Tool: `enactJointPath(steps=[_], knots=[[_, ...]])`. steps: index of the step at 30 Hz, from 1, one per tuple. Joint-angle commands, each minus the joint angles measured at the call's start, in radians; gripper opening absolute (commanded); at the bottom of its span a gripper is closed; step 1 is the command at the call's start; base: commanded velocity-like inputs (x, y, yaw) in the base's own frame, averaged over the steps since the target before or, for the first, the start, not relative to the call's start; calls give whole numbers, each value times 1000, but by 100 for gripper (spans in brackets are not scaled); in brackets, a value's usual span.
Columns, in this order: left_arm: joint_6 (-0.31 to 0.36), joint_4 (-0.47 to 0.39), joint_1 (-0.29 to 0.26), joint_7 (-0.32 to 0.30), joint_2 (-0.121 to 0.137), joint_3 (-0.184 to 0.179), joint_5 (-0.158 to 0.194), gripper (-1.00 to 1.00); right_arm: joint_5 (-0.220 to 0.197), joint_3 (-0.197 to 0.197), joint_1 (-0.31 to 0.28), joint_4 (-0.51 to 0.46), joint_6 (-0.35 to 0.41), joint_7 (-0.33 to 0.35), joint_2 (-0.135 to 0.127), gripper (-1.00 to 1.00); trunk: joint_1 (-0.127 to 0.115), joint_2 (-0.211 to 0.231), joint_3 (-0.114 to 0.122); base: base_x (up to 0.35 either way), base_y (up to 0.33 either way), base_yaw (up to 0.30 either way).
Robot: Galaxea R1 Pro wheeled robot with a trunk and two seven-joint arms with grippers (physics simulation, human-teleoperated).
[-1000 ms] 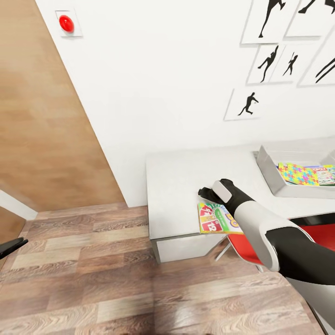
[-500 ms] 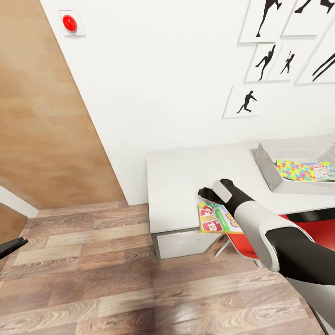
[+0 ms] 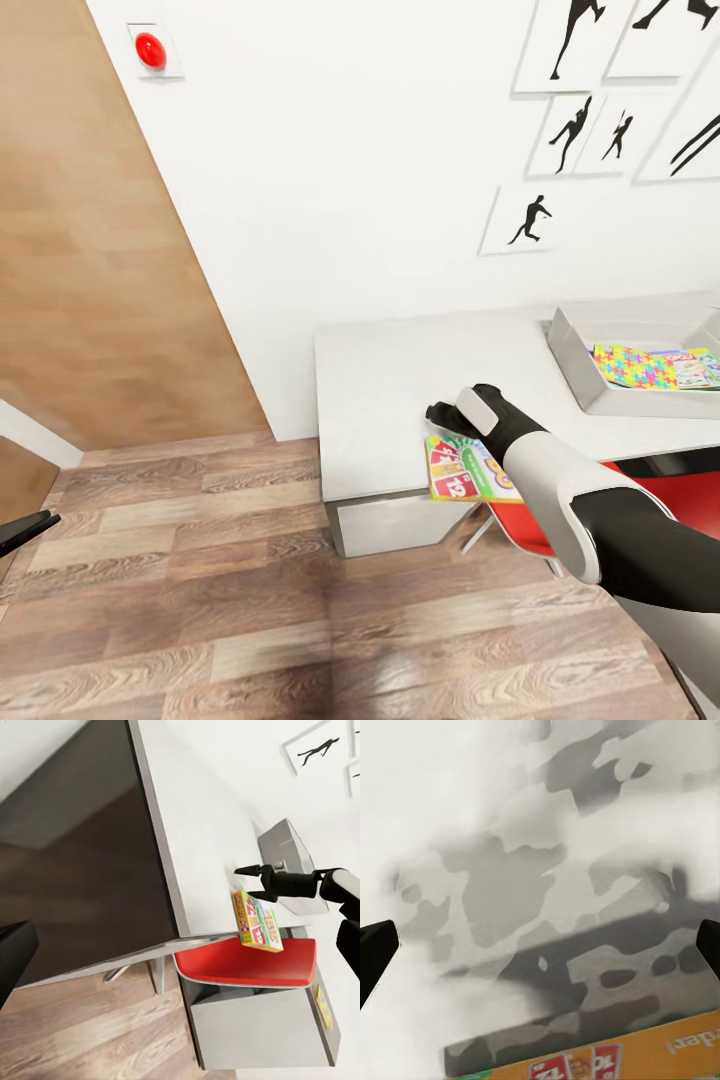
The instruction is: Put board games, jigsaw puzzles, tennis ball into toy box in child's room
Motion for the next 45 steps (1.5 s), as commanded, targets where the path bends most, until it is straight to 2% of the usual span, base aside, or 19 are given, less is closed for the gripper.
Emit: enactJointPath(steps=[1, 13, 36, 42, 45], knots=[[11, 0, -1, -5, 0, 0, -2, 100, -11, 8, -1, -2, 3, -8, 0, 100, 1, -2, -1, 0, 0, 0], [11, 0, -1, -5, 0, 0, -2, 100, -11, 8, -1, -17, 3, -6, 0, 100, 1, -2, 17, 0, 0, 0], [11, 0, -1, -5, 0, 0, -2, 100, -11, 8, 1, -164, 10, -7, -1, 100, 1, -2, 55, 0, 0, 0], [11, 0, -1, -5, 0, 0, -2, 100, -13, 8, 3, -231, 23, -7, -1, 100, 1, -2, 65, 0, 0, 0], [11, 0, -1, -5, 0, 0, -2, 100, -13, 8, 27, -306, 57, -7, -1, 100, 1, -2, 70, 0, 0, 0]])
